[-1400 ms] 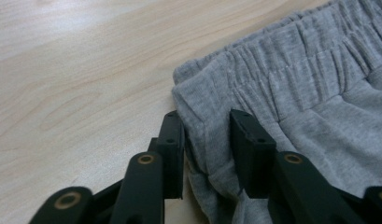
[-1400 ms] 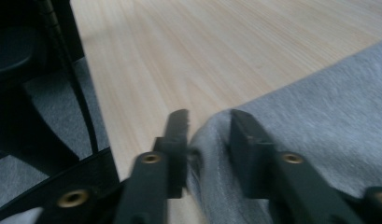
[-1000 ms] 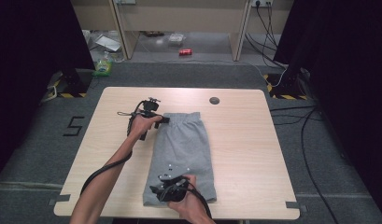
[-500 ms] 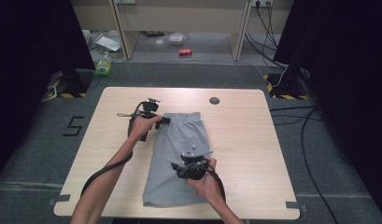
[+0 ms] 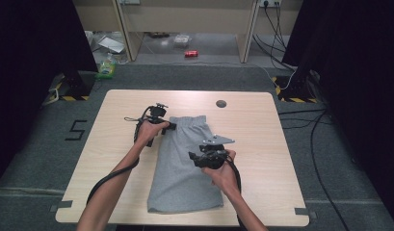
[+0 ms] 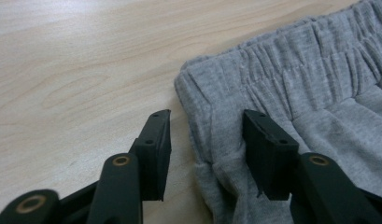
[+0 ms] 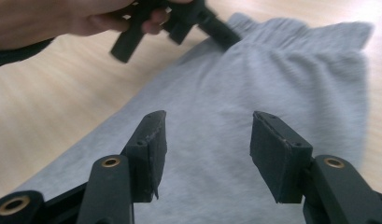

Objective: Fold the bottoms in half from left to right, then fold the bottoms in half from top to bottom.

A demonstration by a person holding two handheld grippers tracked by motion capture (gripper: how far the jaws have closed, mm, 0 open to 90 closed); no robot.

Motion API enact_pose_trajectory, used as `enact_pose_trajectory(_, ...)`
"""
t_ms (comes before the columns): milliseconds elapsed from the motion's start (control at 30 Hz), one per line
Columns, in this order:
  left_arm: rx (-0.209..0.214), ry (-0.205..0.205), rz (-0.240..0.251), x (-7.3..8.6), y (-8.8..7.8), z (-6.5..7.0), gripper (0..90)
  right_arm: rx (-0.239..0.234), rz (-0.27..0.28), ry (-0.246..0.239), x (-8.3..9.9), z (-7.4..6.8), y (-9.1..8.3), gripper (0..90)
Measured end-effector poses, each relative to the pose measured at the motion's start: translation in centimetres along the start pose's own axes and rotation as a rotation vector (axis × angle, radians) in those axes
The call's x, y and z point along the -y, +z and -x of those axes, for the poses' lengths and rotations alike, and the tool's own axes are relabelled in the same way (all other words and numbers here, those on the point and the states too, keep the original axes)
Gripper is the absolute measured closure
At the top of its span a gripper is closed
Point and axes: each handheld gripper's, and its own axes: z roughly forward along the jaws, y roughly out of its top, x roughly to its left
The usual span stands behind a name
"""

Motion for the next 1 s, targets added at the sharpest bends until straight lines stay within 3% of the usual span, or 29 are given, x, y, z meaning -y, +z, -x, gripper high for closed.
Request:
enact_pose_trajectory(300,-0.003,0.017,0.004,0.2,0.0,0.4,60.5,0.083,0.007,0.010,-1.2,3.4,0.4,45.3)
enact_pose_trajectory(500,0.001,0.011,0.001,0.3,-0.1,0.5,65.9,0.124,-0.002,0.044,-1.2,5.7,0.9,44.5)
enact_pose_trajectory(767,0.014,0.011,-0.006,0.2,-0.1,0.3,67.1,0.150,0.018,0.079,-1.5,7.6,0.3,44.4)
enact_pose_trajectory(1000,0.017,0.009,-0.006,0.2,-0.1,0.3,67.1,0.161,0.022,0.096,-2.1,9.0,0.9,44.2)
